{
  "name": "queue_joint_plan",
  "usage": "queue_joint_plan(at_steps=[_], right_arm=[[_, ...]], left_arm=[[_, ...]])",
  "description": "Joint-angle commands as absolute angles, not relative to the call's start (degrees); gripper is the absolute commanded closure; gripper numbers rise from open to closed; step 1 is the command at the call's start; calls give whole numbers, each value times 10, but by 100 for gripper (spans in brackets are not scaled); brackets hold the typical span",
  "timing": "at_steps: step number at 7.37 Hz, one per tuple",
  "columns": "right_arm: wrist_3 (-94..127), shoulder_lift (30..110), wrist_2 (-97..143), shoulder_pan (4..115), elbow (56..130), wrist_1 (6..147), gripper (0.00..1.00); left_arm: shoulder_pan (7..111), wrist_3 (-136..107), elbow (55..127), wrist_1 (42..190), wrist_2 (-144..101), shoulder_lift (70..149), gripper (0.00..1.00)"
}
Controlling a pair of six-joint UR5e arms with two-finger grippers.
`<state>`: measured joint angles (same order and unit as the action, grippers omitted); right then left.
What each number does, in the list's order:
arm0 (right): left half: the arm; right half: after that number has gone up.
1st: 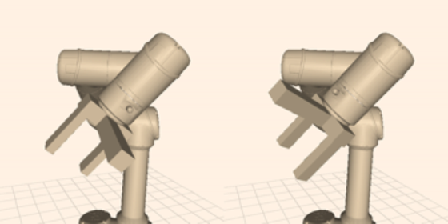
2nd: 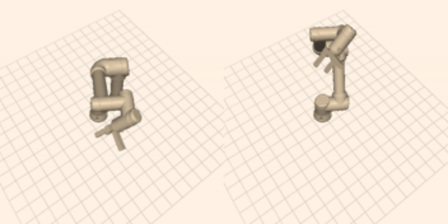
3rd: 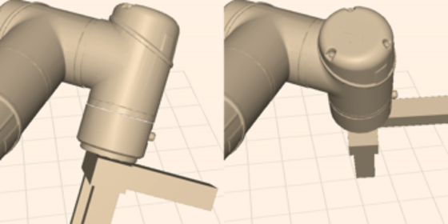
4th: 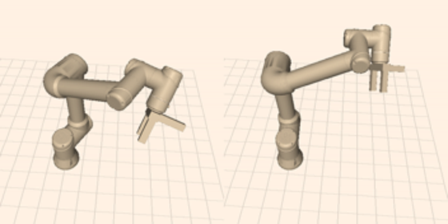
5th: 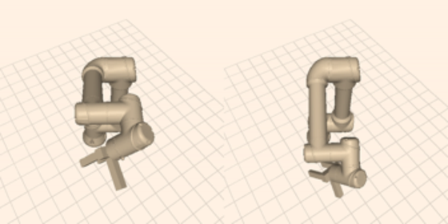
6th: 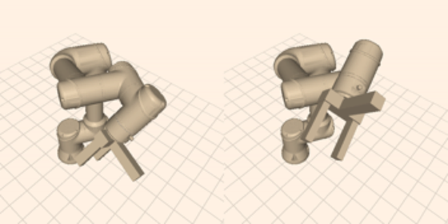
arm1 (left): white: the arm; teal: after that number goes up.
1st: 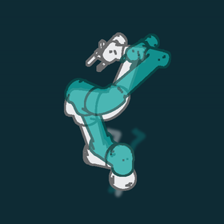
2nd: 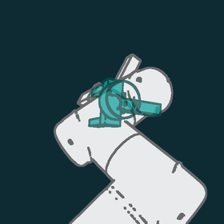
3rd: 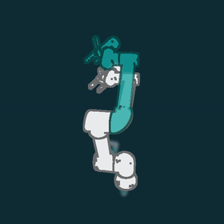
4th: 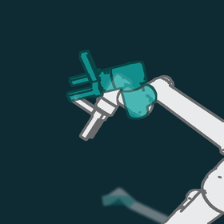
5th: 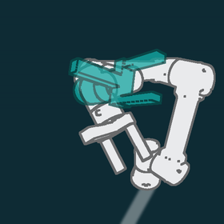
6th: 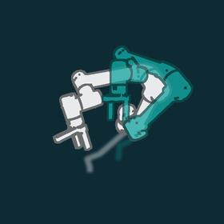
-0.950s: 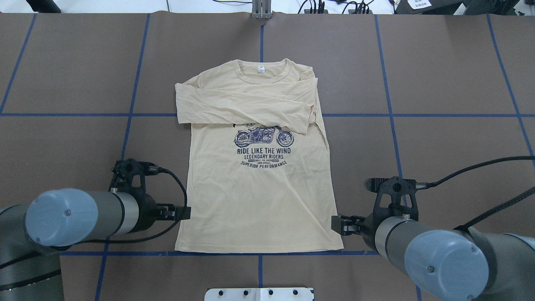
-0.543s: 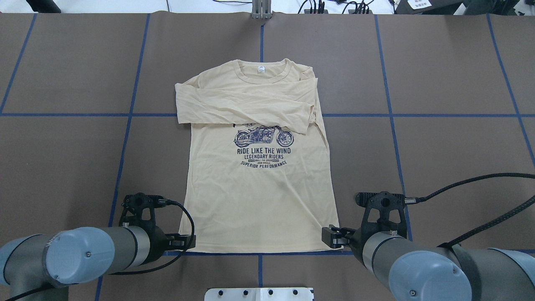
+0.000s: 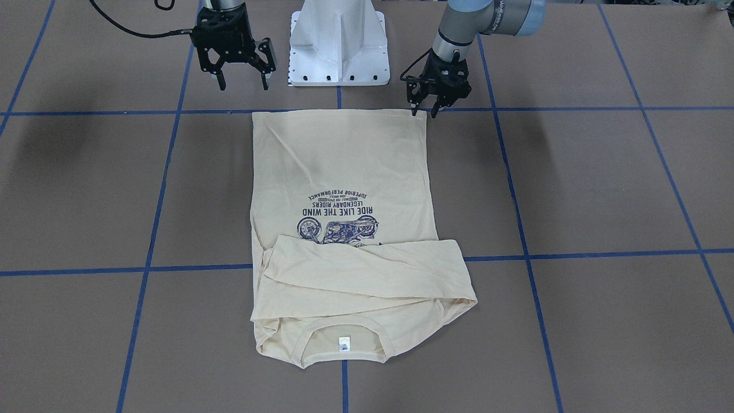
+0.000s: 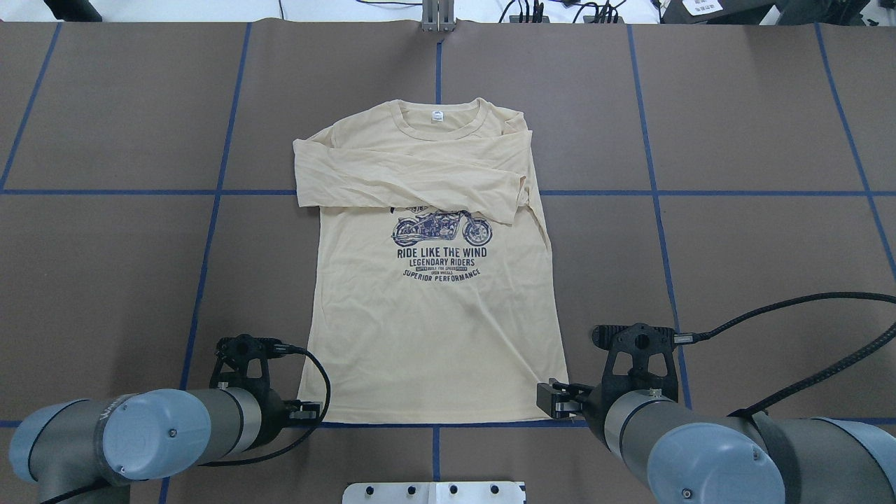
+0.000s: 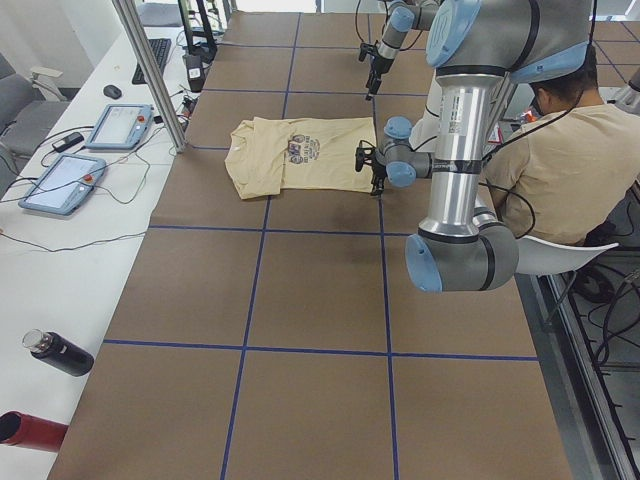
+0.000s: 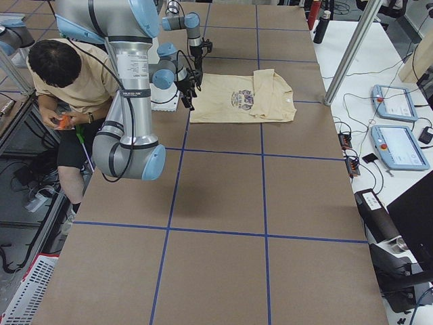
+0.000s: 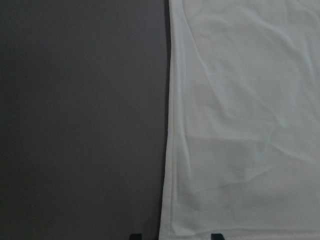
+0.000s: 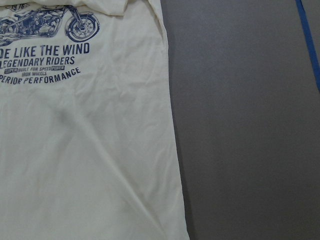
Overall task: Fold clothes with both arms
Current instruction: 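Lower both grippers to the hem corners nearest the robot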
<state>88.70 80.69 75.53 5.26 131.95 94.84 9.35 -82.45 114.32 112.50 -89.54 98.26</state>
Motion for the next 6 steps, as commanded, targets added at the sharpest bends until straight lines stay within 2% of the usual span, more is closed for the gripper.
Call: queue_joint_plan(at_steps=[1, 2, 3, 4, 5, 6], right_arm=[[889, 807, 754, 51, 1316, 948, 0], [889, 807, 753, 50, 1316, 948, 0], [889, 807, 753, 50, 1316, 948, 0], [890, 807, 753, 49, 1312, 948, 0], [890, 807, 751, 47, 1308, 948, 0], [890, 808, 751, 46, 1308, 948, 0]], left_arm=[[93, -826, 1142, 1125, -896, 986, 56], [93, -828, 1142, 1125, -896, 985, 62], [93, -828, 1142, 1125, -896, 985, 77], [92, -828, 1143, 1125, -896, 985, 87], [93, -828, 1143, 1125, -896, 984, 89], [93, -829, 1149, 1125, -895, 984, 100]])
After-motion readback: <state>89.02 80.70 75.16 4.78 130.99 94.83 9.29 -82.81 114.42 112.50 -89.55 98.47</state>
